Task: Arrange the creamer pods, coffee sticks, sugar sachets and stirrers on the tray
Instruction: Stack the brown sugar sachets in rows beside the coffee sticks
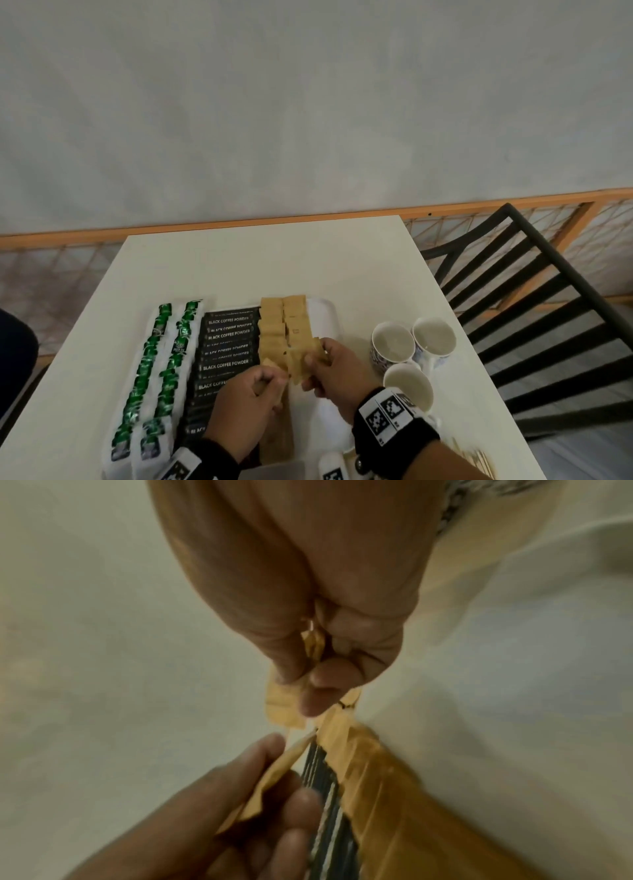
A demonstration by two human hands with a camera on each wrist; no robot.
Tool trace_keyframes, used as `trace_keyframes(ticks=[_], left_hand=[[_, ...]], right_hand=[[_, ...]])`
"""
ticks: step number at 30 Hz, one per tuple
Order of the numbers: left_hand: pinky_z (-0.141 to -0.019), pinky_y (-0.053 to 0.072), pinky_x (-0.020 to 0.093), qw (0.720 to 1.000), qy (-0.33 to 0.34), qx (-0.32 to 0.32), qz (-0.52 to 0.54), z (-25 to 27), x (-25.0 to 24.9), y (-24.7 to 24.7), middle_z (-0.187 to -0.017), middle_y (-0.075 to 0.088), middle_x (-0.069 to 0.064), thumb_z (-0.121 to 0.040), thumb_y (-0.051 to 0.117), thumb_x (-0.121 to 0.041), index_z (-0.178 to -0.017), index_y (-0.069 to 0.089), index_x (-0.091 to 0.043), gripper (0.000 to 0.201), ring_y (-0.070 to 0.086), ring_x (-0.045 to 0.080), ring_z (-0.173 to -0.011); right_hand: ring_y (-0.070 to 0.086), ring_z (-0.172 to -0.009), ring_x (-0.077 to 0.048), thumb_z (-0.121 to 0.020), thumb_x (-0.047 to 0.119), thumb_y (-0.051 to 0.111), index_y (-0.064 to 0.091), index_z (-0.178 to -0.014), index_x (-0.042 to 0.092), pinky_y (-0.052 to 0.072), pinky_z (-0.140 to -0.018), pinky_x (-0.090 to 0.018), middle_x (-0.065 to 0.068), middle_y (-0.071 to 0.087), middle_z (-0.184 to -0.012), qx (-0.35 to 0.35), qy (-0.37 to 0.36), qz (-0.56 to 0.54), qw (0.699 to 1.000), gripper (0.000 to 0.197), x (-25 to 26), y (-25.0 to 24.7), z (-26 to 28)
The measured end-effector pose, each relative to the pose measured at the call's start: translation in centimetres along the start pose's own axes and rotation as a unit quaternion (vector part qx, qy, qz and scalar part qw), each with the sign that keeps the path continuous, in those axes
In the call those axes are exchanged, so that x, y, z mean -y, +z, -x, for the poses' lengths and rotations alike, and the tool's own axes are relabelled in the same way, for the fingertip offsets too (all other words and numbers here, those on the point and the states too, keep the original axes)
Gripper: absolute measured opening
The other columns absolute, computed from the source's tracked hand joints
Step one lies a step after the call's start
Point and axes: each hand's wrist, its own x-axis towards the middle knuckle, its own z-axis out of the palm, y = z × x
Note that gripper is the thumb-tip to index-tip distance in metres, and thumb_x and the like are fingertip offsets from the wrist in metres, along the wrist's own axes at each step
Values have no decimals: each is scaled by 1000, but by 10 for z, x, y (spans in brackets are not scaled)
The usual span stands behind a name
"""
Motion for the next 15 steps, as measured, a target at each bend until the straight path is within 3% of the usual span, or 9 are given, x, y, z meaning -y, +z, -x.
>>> trace_keyframes(ticks=[2,3,5,8,10,12,15], left_hand=[[-63,59,34,1000,-5,-3,-3,-12,1,-4,-78,72,1,-88,63,-9,-82,69,-21,15,70,17,-61],[-64,59,35,1000,-6,-4,-4,-17,0,-6,-84,71,-1,-89,61,-7,-85,68,-21,16,70,18,-62],[-65,59,36,1000,0,-10,-11,-27,-1,-9,-88,69,-3,-90,58,-4,-94,64,-23,21,70,18,-62],[-63,58,32,1000,5,-11,-17,-38,-3,-13,-98,65,-9,-90,58,-6,-109,56,-35,35,69,12,-62],[-59,56,27,1000,2,-12,-13,-44,-5,-15,-100,65,-7,-89,60,-7,-117,47,-39,44,69,10,-62],[-61,57,30,1000,-10,-15,-2,-48,-6,-15,-99,67,-4,-89,61,-7,-122,41,-39,51,69,10,-62],[-63,58,32,999,-27,-26,13,-51,-4,-14,-92,69,0,-88,62,-6,-129,36,-35,57,69,13,-63]], right_hand=[[60,-76,-15,-90,7,52,59,-101,12,51,-68,-28,0,67,-93,-64,-48,201,976,15,-1,-7,-25],[60,-85,-15,-89,10,53,60,-102,17,49,-76,-27,1,67,-99,-72,-67,295,950,17,1,-10,-35],[60,-100,-18,-89,16,52,59,-112,20,44,-81,-22,0,66,-109,-54,-73,405,910,25,5,-13,-52],[59,-105,-24,-89,13,51,55,-122,22,41,-76,-20,-5,64,-114,-25,-51,435,899,34,8,-12,-68],[59,-95,-23,-89,11,52,53,-122,20,42,-72,-22,-7,64,-109,-37,-42,418,907,34,10,-10,-76],[57,-84,-21,-89,11,53,52,-118,19,42,-68,-24,-7,65,-103,-62,-34,395,916,30,9,-8,-83],[57,-86,-22,-90,11,51,51,-116,18,42,-67,-25,-8,64,-104,-81,-25,380,921,27,4,-2,-88]])
